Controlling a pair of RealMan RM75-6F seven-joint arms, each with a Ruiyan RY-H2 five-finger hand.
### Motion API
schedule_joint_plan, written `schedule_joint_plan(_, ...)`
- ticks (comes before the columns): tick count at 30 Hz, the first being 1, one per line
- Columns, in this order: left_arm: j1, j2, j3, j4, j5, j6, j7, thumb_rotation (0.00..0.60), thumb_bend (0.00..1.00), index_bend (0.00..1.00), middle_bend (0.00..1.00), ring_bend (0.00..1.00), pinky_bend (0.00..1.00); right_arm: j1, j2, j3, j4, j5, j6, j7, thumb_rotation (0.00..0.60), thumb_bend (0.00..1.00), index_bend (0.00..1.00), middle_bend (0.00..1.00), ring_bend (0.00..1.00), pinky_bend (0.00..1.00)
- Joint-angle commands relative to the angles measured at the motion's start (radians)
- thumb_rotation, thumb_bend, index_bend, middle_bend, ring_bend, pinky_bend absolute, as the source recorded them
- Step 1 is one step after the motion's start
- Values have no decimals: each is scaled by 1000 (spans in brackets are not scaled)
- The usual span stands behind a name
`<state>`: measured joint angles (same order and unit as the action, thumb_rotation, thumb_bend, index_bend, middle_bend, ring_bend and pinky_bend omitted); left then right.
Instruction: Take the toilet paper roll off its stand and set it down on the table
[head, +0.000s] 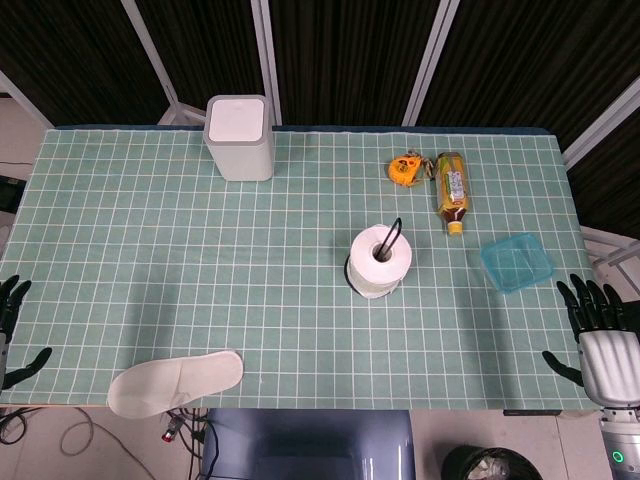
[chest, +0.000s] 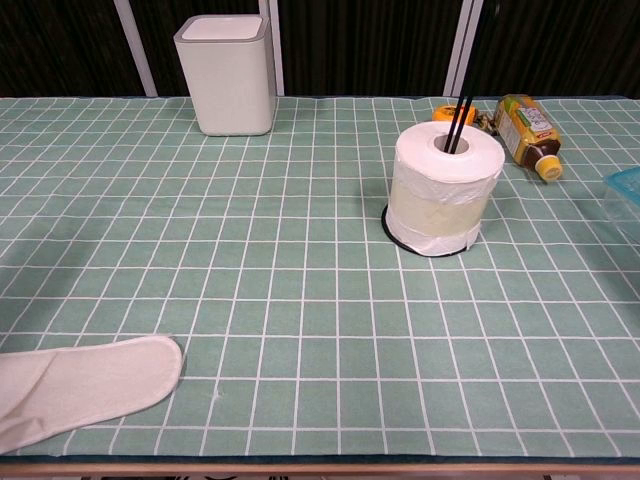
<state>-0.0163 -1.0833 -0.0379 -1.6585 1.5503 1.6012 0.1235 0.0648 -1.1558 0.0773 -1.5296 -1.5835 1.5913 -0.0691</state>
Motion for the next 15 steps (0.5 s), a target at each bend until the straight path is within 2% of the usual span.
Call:
schedule_joint_plan(1,1,0,0,0,0,2,-1,600,176,43,0,0,15,-4,0,-3,-2,4,-1,0,600,0,0,0,0,0)
schedule_joint_plan(15,-4,-9,4,5,15,-3,14,600,176,43,0,0,15,-6,8,-4,-11,15,-12,26,600,0,0,0,0,0)
